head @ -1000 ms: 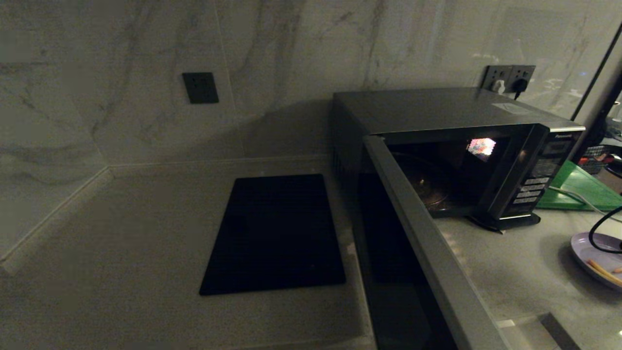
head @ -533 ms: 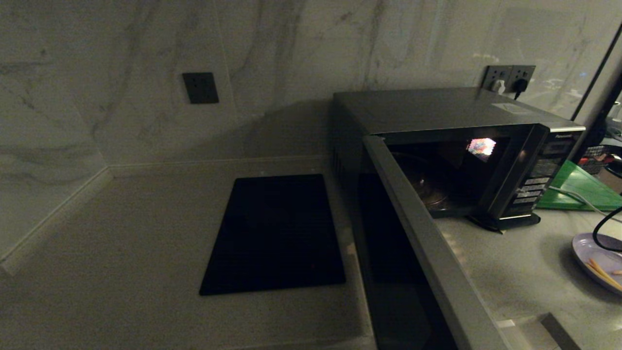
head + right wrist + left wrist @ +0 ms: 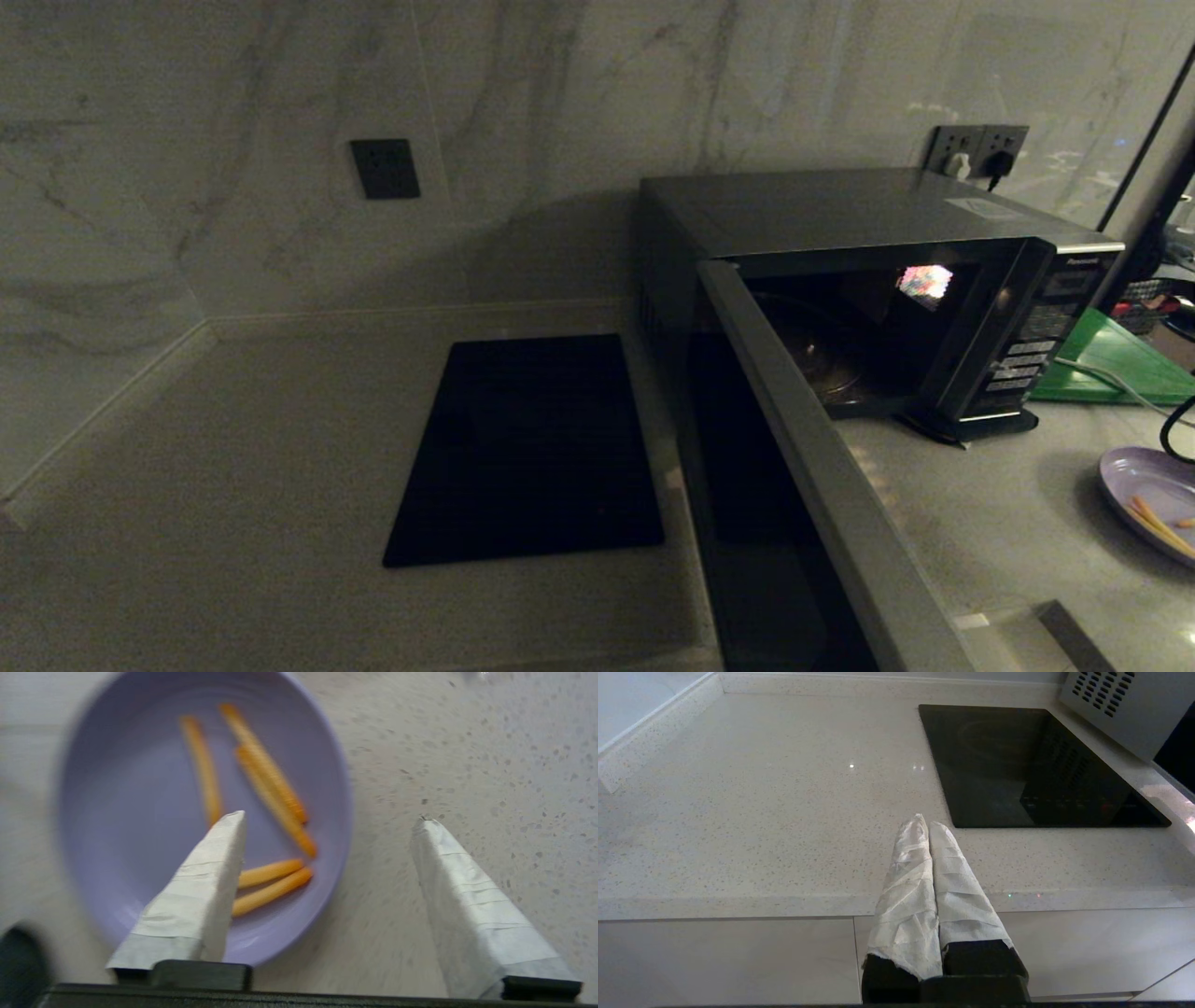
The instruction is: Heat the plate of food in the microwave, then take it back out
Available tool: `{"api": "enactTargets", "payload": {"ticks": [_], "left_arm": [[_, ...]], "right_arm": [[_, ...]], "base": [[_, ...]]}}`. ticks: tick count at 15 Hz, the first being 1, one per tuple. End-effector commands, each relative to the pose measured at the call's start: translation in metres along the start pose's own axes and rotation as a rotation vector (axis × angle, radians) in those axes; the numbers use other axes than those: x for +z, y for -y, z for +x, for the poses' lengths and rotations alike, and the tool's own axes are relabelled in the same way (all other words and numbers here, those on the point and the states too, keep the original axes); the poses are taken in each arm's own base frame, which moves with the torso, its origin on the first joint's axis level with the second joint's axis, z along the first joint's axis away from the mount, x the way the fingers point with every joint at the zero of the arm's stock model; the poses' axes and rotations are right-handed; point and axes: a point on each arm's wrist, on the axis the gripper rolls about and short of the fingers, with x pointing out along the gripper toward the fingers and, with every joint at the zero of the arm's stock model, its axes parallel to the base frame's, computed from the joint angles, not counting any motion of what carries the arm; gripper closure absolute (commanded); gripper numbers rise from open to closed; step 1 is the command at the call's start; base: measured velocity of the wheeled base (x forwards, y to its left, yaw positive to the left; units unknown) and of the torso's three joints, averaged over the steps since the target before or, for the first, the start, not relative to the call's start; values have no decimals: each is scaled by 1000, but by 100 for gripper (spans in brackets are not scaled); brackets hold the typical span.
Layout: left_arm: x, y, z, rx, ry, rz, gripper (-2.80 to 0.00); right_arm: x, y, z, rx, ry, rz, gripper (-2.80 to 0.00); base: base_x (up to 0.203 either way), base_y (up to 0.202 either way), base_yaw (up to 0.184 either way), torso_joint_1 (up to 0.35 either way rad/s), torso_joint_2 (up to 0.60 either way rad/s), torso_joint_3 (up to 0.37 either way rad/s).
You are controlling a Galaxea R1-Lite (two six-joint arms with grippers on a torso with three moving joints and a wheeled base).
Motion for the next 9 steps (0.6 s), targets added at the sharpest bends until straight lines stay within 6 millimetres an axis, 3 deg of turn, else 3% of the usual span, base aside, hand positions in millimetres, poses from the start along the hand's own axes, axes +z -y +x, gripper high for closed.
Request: {"api": "enactTargets", "payload": {"ticks": [1,3,5,9], "left_arm": [[0,0,0,1,-1,-1,0],[0,0,0,2,-1,-1,0],[0,0,0,1,-1,-1,0],[0,0,0,1,-1,-1,0]], "right_arm": [[20,3,-41,110,37,39,-280],[36,9,-81,208,82,8,-280],[42,18,-119,297,133,-145,-280],[20,27,-191,522,189,-394,-280]], "base": [[0,0,0,0,0,0],[0,0,0,0,0,0],[0,0,0,0,0,0],[0,0,0,0,0,0]]}}
